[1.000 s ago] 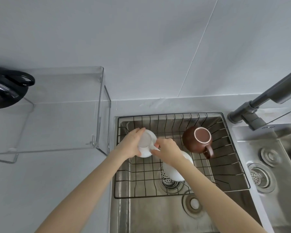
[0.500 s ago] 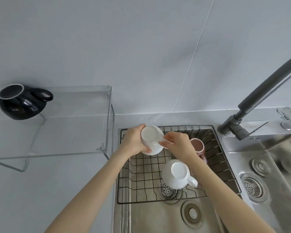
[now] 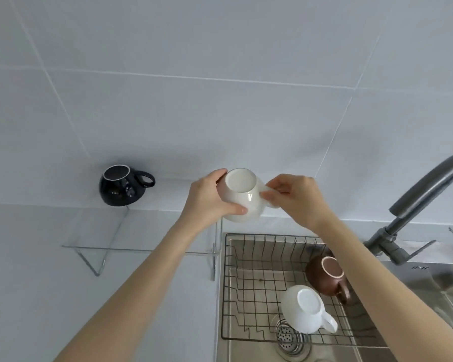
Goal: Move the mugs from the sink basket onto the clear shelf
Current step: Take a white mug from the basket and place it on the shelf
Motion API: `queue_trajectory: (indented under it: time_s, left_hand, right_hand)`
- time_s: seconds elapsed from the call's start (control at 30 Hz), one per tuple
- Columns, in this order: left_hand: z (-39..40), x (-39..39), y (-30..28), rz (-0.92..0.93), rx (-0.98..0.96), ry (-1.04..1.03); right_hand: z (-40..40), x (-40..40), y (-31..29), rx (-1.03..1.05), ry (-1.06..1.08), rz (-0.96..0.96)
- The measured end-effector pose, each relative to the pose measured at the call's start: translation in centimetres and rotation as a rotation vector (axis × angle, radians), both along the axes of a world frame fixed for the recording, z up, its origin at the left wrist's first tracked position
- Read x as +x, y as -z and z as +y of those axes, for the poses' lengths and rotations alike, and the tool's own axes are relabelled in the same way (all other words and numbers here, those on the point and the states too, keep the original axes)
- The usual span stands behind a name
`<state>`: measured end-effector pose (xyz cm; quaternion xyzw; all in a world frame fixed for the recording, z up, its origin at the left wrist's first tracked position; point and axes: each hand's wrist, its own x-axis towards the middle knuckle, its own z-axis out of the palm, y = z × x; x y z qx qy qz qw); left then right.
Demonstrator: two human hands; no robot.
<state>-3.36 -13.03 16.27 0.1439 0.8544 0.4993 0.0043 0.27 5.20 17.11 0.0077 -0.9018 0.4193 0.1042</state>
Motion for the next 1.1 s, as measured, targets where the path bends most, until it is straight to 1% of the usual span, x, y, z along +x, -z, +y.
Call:
queue_trajectory:
  time_s: [0.17, 0.37, 0.67, 0.8, 1.1]
  left_hand:
    - [-4.6, -2.1, 0.0, 0.005, -0.013, -0.050]
    - [-8.1, -6.2, 2.2, -0.032, -0.068, -0.101]
    - [-8.4, -9.9, 4.9, -0.055, -0.082, -0.128]
    - [-8.2, -10.2, 5.9, -0.075, -0.090, -0.139]
    - [-7.7, -9.9, 6.6, -0.057, -0.083, -0.143]
  right_hand:
    - [-4.5, -3.3, -0.1, -0.017, -0.073, -0.006]
    - [-7.9, -8.6, 2.7, -0.046, -0.123, -0.070]
    - [-8.5, -12.9, 5.5, -0.119, -0.109, -0.144]
    - [-8.2, -13.4, 6.2, -0.138, -0.117, -0.168]
    - [-7.7, -13.3, 7.0, -0.172, -0.135, -0.163]
